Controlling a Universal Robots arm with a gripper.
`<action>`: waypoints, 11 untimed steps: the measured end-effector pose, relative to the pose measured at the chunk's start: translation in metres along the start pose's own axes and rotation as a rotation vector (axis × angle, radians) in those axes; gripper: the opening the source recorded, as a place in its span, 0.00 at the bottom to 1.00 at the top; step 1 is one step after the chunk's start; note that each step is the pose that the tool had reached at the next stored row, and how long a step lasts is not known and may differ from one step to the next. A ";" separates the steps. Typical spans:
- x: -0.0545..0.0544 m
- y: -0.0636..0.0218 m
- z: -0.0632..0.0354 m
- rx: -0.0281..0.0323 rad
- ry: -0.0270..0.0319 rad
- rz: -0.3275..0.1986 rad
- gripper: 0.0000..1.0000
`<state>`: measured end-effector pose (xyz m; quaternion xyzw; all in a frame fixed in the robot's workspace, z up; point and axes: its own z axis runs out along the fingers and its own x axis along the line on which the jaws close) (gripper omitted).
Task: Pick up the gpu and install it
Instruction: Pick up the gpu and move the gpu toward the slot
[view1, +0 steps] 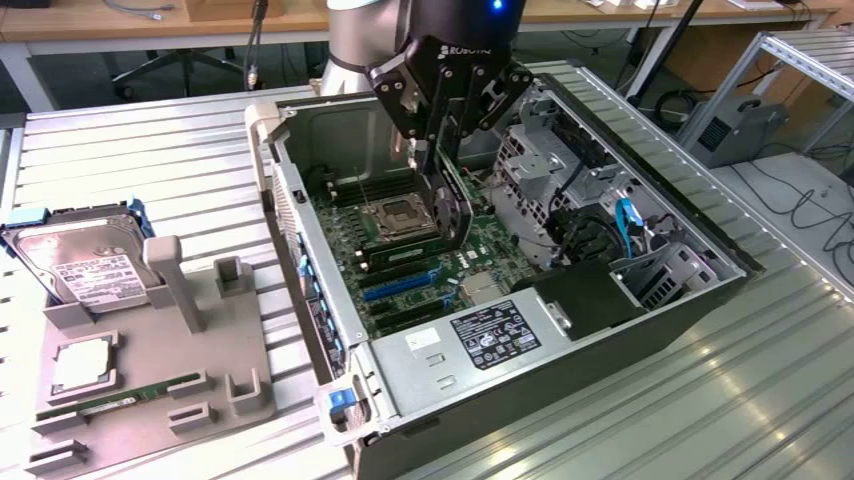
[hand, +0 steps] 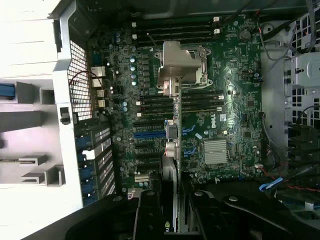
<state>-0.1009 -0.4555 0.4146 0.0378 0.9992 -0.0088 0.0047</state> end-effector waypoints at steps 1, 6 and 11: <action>-0.001 0.0001 0.0003 0.0001 0.0000 0.000 0.26; -0.005 0.0005 0.0022 0.0010 -0.0001 0.000 0.26; -0.010 0.0012 0.0047 0.0027 -0.0001 0.000 0.26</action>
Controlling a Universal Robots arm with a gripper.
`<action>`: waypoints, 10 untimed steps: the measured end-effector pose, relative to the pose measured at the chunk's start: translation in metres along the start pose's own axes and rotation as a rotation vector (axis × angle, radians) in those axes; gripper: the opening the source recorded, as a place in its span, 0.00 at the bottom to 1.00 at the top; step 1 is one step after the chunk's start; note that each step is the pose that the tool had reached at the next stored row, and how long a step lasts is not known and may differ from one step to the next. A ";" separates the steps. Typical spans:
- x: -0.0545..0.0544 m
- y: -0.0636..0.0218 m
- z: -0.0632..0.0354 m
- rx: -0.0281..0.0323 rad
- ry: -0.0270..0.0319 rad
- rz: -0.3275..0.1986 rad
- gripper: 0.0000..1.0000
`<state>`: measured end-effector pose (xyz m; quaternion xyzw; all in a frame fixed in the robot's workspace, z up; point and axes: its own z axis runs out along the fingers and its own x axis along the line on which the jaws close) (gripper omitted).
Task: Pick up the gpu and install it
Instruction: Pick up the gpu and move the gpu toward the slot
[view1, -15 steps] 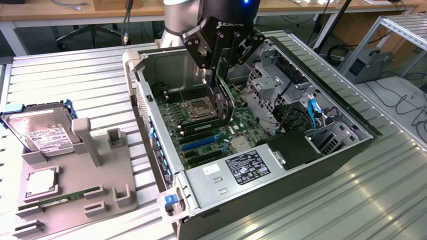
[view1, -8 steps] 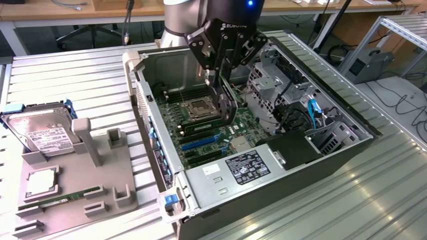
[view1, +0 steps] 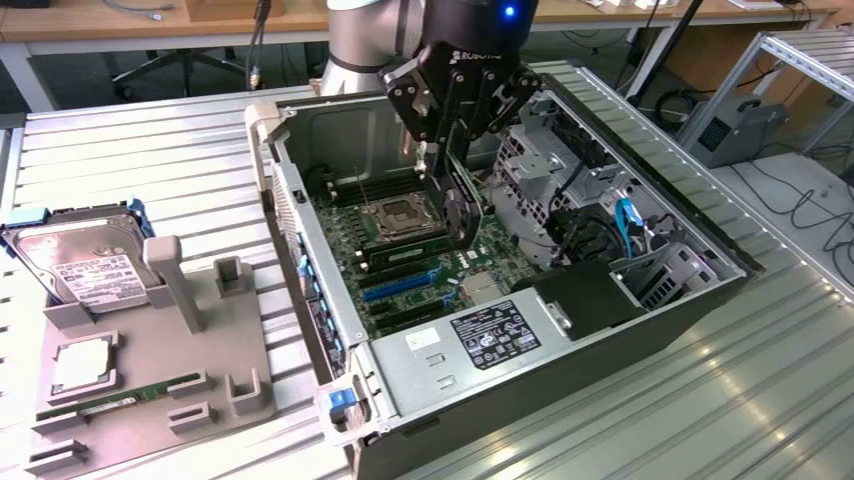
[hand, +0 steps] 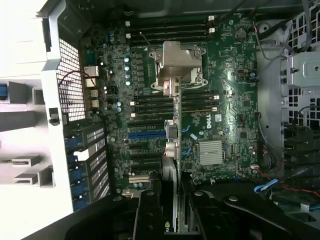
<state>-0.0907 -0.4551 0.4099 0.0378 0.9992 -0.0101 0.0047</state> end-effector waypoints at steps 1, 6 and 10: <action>-0.001 0.0001 0.0004 0.0002 0.0000 0.000 0.26; -0.005 0.0005 0.0021 0.0016 -0.0001 0.000 0.26; -0.007 0.0009 0.0034 0.0026 -0.0002 0.000 0.26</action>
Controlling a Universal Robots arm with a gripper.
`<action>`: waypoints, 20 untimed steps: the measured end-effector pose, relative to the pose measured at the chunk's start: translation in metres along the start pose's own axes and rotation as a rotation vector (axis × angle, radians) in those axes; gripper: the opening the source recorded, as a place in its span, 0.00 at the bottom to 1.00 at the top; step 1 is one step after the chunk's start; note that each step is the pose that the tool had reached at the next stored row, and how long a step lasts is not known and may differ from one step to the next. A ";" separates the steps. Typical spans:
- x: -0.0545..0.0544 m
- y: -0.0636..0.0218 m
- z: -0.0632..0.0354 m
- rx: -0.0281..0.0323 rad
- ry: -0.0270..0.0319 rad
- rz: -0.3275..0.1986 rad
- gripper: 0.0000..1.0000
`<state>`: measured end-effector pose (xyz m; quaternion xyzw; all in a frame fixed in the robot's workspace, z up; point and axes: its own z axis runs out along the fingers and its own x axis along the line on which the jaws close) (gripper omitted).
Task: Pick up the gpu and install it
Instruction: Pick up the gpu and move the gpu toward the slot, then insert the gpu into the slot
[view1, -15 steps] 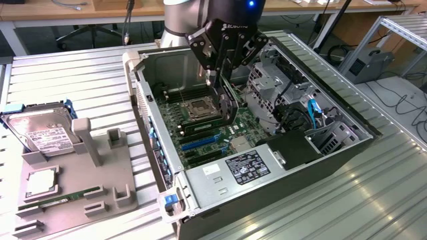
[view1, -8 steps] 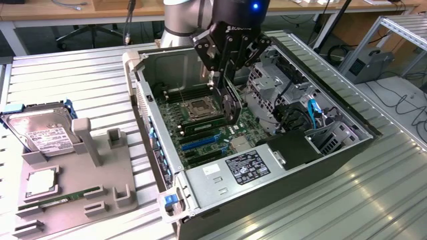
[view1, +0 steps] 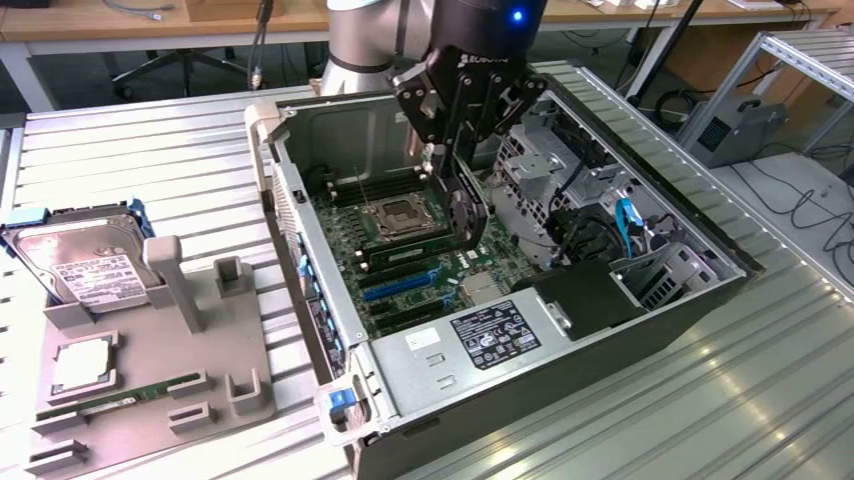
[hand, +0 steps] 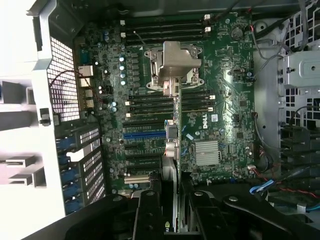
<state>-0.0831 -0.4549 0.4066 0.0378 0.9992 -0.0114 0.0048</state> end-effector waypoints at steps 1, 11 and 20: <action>-0.001 0.0001 0.0003 0.0002 0.0000 0.000 0.26; -0.041 0.0138 0.0289 0.0169 -0.0013 0.000 0.26; -0.059 0.0207 0.0472 0.0227 -0.0022 -0.016 0.26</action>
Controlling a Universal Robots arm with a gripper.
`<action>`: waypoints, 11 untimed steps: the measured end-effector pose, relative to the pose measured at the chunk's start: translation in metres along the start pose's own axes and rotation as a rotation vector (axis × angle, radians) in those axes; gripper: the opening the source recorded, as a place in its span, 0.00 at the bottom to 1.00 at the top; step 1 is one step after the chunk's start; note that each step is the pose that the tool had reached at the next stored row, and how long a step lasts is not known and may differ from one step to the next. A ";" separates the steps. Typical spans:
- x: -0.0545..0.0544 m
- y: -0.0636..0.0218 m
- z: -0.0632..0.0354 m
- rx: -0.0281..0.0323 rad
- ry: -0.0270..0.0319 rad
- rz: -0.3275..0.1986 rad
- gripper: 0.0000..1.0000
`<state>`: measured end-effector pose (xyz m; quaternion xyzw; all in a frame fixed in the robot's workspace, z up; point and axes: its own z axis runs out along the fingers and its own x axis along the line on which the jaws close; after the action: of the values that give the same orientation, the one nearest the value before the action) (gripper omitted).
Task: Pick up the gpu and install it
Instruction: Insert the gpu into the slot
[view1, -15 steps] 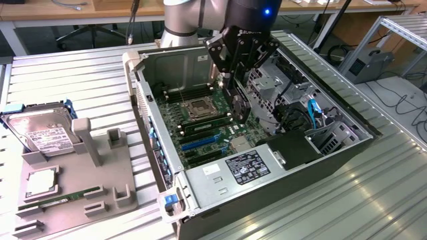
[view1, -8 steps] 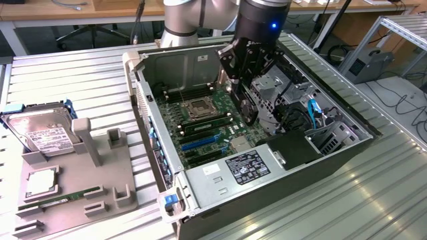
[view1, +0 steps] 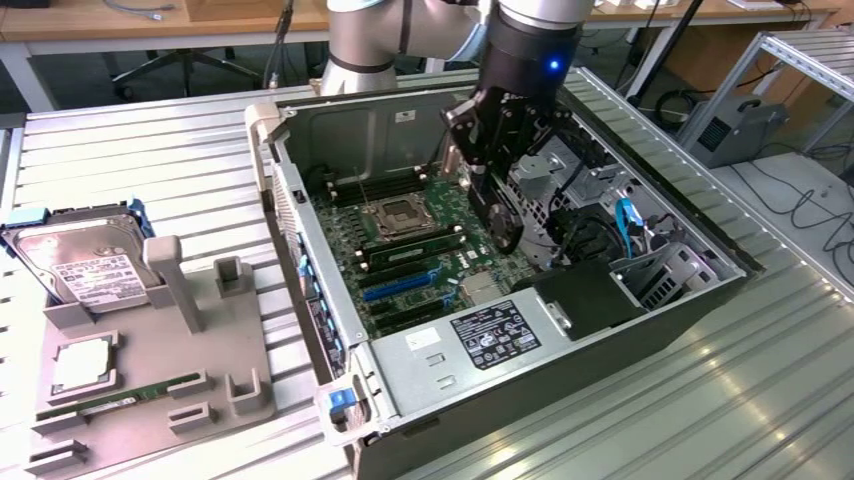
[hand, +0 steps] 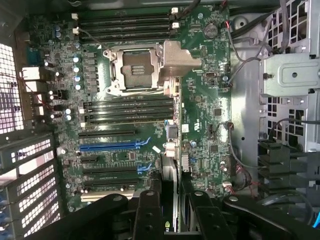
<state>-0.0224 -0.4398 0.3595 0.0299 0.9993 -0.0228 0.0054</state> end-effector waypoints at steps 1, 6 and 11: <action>0.000 0.0000 0.0000 -0.0001 -0.0005 -0.010 0.26; 0.000 0.0000 0.0000 -0.0007 -0.0025 -0.055 0.26; 0.000 0.0000 0.0000 -0.0013 -0.0046 -0.100 0.26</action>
<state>-0.0224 -0.4398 0.3595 -0.0204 0.9995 -0.0225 0.0065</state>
